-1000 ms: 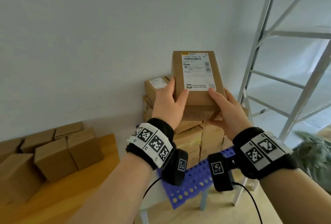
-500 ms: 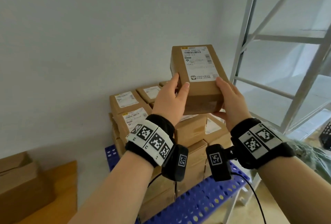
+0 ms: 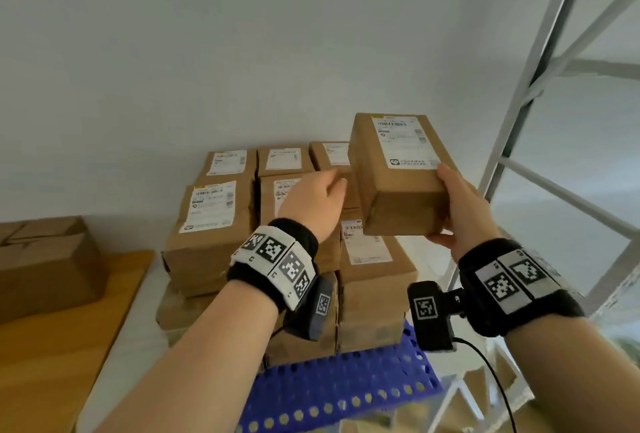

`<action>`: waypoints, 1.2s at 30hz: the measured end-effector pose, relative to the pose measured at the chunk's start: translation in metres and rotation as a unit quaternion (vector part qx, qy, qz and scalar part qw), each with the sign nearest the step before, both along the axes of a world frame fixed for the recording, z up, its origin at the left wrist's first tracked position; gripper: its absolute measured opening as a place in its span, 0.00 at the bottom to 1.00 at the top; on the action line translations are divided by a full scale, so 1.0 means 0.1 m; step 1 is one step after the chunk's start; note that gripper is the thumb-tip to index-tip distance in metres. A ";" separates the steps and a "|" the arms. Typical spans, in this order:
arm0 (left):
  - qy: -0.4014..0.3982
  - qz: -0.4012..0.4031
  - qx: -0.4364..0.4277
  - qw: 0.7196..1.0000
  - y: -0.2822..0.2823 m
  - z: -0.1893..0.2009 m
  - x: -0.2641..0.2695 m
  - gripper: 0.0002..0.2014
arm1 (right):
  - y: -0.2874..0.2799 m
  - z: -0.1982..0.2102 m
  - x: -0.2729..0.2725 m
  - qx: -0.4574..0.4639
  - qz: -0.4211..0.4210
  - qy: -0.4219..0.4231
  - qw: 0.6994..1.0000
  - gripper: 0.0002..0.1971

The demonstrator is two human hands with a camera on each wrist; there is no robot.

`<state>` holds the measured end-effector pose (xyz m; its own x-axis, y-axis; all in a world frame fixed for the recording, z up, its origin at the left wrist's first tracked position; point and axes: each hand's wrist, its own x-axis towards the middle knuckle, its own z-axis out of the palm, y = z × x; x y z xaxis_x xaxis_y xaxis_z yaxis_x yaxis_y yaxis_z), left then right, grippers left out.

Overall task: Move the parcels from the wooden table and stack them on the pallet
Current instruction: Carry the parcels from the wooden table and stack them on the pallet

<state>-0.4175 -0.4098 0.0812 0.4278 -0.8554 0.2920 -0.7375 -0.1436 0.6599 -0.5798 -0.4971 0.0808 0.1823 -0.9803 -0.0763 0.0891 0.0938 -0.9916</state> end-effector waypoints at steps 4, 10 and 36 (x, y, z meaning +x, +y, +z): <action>-0.073 0.073 0.073 0.992 -0.04 -0.12 -0.07 0.21 | -0.11 -0.20 -0.12 0.036 0.059 0.028 0.997 0.16; -0.177 0.099 0.165 0.965 -0.03 -0.25 -0.08 0.18 | -0.23 -0.46 0.01 0.071 0.094 0.048 0.992 0.22; -0.219 0.075 0.168 0.958 -0.06 -0.44 0.04 0.20 | -0.41 -0.67 0.33 -0.071 0.071 0.241 0.965 0.23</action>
